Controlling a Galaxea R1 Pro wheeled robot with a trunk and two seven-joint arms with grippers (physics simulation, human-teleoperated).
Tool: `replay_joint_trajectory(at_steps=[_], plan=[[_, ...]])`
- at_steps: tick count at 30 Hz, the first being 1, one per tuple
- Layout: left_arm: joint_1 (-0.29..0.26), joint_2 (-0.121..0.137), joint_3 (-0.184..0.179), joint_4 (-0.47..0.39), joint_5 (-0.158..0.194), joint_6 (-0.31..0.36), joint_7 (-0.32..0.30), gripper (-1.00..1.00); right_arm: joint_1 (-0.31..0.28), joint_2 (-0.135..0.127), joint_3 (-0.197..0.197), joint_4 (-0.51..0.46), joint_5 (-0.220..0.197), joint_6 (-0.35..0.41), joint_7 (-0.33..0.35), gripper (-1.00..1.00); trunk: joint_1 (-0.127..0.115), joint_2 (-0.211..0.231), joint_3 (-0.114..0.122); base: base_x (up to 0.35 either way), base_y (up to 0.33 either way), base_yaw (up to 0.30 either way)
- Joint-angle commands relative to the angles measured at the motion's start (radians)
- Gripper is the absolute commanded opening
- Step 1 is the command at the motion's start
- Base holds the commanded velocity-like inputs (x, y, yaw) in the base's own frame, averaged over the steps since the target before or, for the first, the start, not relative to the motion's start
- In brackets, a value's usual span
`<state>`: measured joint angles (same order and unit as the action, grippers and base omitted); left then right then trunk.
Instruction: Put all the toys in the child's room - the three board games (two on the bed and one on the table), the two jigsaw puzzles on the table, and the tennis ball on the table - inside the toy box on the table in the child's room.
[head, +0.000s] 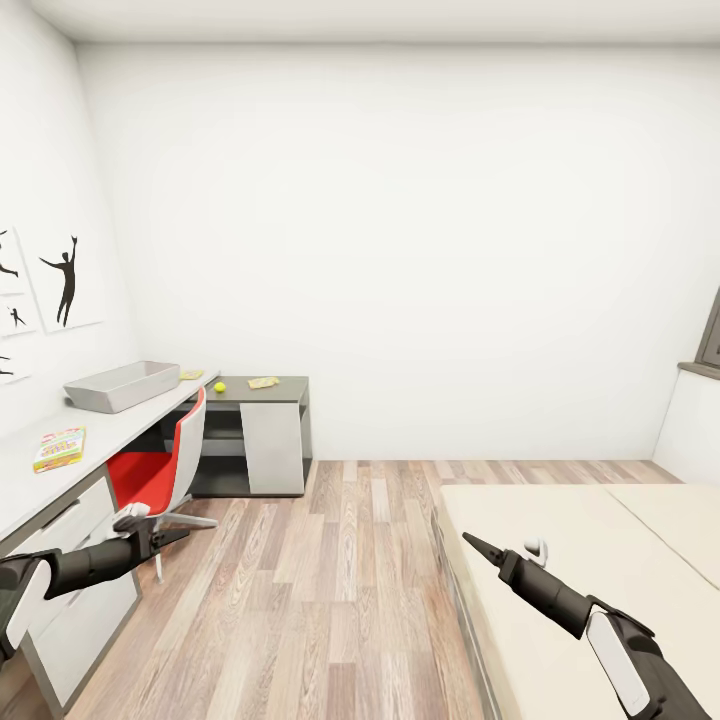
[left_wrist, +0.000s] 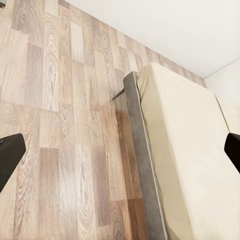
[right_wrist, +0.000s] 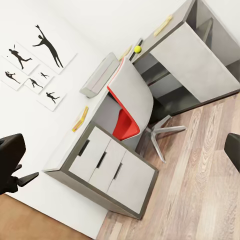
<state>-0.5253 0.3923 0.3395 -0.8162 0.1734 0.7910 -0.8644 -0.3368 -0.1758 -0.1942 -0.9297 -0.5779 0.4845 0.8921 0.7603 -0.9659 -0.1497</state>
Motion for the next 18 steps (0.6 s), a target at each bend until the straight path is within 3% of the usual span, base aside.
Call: replay_joint_trajectory(at_steps=[1,18], plan=[[-0.001,0.000,0.002,0.000,0.001,0.005,-0.002,1.00,-0.001,0.000,-0.001,0.000,-0.007,0.008,0.001,1.00,0.000,-0.001,-0.002,-0.002,0.000,0.000],[-0.001,-0.001,0.001,0.000,0.001,0.005,-0.002,1.00,-0.001,0.000,-0.001,0.000,-0.007,0.008,0.001,1.00,0.000,-0.001,-0.002,0.000,0.000,0.000]])
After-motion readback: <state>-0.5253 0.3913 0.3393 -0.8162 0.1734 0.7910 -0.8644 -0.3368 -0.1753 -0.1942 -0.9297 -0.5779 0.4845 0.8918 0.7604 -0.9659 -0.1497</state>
